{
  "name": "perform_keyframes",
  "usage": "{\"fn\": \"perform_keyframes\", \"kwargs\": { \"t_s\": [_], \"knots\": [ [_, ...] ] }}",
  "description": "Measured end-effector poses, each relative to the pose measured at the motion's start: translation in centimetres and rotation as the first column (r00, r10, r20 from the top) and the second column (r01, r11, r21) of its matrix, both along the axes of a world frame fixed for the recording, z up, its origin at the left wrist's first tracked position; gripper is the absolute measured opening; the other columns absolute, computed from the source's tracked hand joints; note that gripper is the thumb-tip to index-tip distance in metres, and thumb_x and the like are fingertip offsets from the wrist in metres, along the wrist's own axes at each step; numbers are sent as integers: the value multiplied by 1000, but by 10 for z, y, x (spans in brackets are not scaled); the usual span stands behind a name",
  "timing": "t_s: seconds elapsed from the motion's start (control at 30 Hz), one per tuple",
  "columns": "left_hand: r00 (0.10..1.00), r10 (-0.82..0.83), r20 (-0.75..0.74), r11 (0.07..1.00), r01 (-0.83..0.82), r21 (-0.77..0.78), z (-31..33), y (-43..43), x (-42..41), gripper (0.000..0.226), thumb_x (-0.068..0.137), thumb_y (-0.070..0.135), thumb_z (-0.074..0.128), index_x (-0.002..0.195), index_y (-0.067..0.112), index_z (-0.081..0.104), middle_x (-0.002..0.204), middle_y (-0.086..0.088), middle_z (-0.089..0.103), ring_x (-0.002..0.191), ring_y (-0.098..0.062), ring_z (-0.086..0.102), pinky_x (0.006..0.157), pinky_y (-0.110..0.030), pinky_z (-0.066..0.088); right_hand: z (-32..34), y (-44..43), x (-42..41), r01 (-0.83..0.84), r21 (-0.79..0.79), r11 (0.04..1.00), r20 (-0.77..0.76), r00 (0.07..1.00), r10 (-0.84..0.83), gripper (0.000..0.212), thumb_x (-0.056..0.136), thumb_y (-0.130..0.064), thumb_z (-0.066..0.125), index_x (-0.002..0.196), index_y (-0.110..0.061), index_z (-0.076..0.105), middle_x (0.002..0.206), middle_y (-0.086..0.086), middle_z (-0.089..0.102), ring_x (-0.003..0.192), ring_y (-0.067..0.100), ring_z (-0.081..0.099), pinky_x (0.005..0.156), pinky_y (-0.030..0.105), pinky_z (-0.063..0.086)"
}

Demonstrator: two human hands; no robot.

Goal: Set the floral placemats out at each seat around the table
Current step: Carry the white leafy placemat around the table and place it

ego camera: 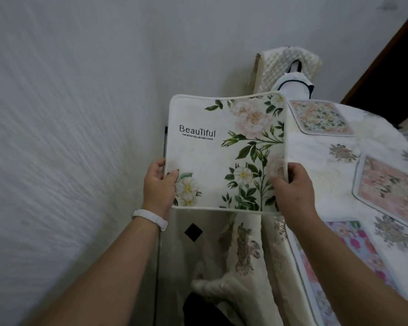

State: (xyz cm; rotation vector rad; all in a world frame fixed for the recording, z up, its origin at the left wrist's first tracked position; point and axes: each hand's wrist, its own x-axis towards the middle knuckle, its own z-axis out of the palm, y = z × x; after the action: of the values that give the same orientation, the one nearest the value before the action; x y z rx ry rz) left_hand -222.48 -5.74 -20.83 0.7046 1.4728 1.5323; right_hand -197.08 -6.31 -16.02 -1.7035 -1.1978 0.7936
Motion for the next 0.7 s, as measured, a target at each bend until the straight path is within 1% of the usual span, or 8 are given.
{"fn": "perform_keyframes", "kwargs": {
  "t_s": [0.07,0.17,0.23,0.3,0.43,0.5,0.63,0.7],
  "knots": [
    [1000,-12,4,1000,12,-10,-4,22,-1,30,88,-4,59,98,24,57,104,-14,69,90,-28,68,78,-41,58,-9,23,1,8,-22,1000,-16,1000,-9,10,89,-22,62,96,-21,54,89,3,65,78,23,66,67,46,60],
    [1000,-29,-7,999,28,-28,-7,63,-4,27,89,-4,57,102,19,56,99,-10,70,83,-22,69,71,-34,59,-22,63,1,22,-44,999,-32,999,-23,9,87,-23,62,91,-26,54,88,4,65,78,26,66,68,51,58],
    [999,-38,-32,999,37,-38,-7,91,-2,27,89,-5,57,102,19,56,93,-6,69,77,-17,68,66,-30,59,-27,89,3,38,-55,998,-44,998,-40,9,87,-23,61,90,-26,54,86,3,64,78,27,66,69,52,58],
    [996,-57,-61,997,54,-55,-9,117,0,28,89,-5,56,101,20,56,91,-4,69,74,-15,68,65,-29,58,-33,112,6,57,-59,997,-52,997,-60,8,88,-24,61,93,-25,55,86,1,65,77,24,65,70,50,58],
    [989,-109,-95,993,106,-45,-7,165,5,31,89,-6,56,95,24,56,91,-6,69,77,-20,67,68,-33,59,-40,146,11,101,-54,993,-94,990,-105,10,88,-21,59,90,-29,54,86,-2,65,78,22,66,69,45,58],
    [983,-141,-121,990,136,-43,-5,183,11,30,89,-6,56,95,24,56,91,-6,68,79,-22,67,70,-35,58,-39,156,15,125,-49,991,-115,985,-130,12,88,-19,59,90,-30,53,86,-5,65,78,18,66,68,41,58],
    [963,-243,-117,969,236,-73,-4,213,29,26,89,-5,56,103,17,54,107,-20,66,93,-35,65,81,-47,56,-36,162,32,205,-56,977,-113,971,-210,12,88,-19,59,90,-28,52,84,-3,64,76,20,65,68,44,57],
    [945,-303,-123,952,294,-88,-2,229,40,25,88,-4,58,103,17,55,110,-21,66,96,-38,65,83,-49,55,-34,161,42,258,-63,964,-120,957,-264,11,89,-20,59,89,-28,51,85,-2,64,77,21,65,68,44,57]
  ]
}}
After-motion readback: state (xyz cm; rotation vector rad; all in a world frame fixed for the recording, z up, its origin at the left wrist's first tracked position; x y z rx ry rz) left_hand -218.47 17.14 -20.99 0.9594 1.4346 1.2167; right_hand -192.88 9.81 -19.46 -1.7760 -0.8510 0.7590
